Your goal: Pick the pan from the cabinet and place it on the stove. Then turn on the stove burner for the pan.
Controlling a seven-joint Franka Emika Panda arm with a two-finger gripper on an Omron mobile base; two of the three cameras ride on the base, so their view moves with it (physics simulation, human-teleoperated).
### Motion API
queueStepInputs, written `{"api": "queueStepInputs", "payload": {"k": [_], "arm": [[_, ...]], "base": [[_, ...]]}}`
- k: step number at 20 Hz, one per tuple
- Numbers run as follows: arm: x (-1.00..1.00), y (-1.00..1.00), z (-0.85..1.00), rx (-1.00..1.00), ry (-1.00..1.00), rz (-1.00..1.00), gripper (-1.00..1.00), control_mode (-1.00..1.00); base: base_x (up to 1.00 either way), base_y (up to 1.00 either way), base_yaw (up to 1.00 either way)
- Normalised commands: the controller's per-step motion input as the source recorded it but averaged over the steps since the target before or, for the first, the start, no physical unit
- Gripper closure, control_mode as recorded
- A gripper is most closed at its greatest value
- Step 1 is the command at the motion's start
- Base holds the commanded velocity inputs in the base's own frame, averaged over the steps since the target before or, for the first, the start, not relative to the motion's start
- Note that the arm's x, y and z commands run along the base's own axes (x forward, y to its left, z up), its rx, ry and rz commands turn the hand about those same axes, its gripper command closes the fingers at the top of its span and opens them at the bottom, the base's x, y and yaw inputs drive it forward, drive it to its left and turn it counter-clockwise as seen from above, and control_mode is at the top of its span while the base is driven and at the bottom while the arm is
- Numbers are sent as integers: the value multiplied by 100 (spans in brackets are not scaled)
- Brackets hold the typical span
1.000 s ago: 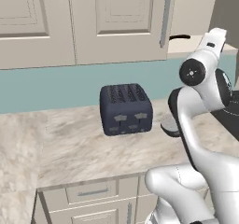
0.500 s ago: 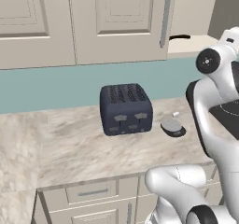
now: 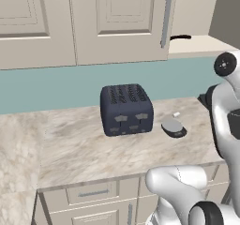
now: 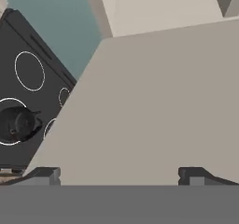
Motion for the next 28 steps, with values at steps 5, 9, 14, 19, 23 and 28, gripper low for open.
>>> {"api": "queueStepInputs", "payload": {"k": [5,9,14,19,23,28], "arm": [[-11,-80,-7,0,1,-15,-100,-100],[2,-72,-7,0,7,-8,-100,-100],[2,-41,-13,0,2,-2,-100,-100],[-13,2,-11,0,-2,1,-100,-100],[-45,63,-21,3,-18,2,-100,-100],[-40,88,-14,13,-27,2,-100,-100]], "base": [[0,0,0],[0,0,0],[0,0,0],[0,0,0],[0,0,0],[0,0,0]]}}
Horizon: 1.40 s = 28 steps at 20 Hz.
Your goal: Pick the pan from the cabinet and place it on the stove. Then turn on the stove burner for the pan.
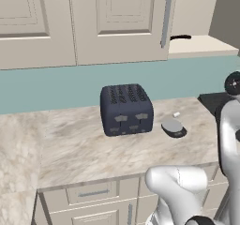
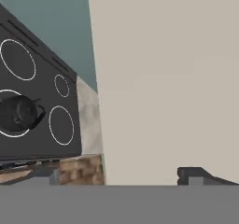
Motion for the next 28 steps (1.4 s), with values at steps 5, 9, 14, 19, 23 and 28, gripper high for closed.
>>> {"api": "queueStepInputs", "payload": {"k": [5,9,14,19,23,28], "arm": [[-13,99,-2,21,-26,3,-100,-100],[4,95,0,27,-27,11,-100,-100],[17,74,1,30,-27,17,-100,-100],[34,60,6,29,-24,24,-100,-100],[39,47,15,28,-26,29,-100,-100],[31,40,29,23,-26,29,-100,-100]], "base": [[0,0,0],[0,0,0],[0,0,0],[0,0,0],[0,0,0],[0,0,0]]}}
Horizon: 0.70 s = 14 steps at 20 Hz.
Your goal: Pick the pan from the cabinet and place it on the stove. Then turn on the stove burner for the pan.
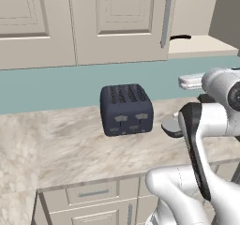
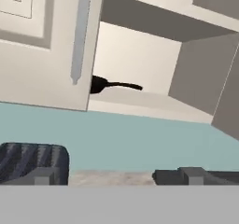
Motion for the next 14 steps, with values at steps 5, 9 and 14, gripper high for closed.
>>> {"api": "queueStepInputs", "payload": {"k": [5,9,14], "arm": [[15,30,43,15,-24,27,-100,-100],[0,6,4,1,-4,0,-100,-100],[7,11,1,0,0,-2,-100,-100]], "base": [[0,0,0],[0,0,0],[0,0,0]]}}
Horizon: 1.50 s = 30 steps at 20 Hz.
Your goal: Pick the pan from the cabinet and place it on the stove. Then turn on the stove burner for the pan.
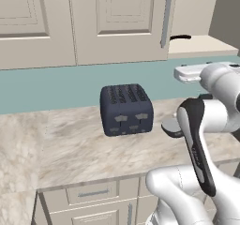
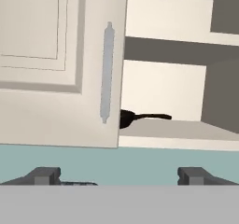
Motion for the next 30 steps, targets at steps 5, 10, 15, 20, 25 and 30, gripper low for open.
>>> {"api": "queueStepInputs", "payload": {"k": [5,10,15,20,25,30], "arm": [[0,12,30,0,-11,-2,-100,-100],[0,1,46,0,-14,0,-100,-100],[6,2,36,0,-9,0,-100,-100],[19,16,25,0,-5,1,-100,-100],[29,21,12,0,0,3,-100,-100],[36,8,8,0,0,7,-100,-100]], "base": [[0,0,0],[0,0,0],[0,0,0],[0,0,0],[0,0,0],[0,0,0]]}}
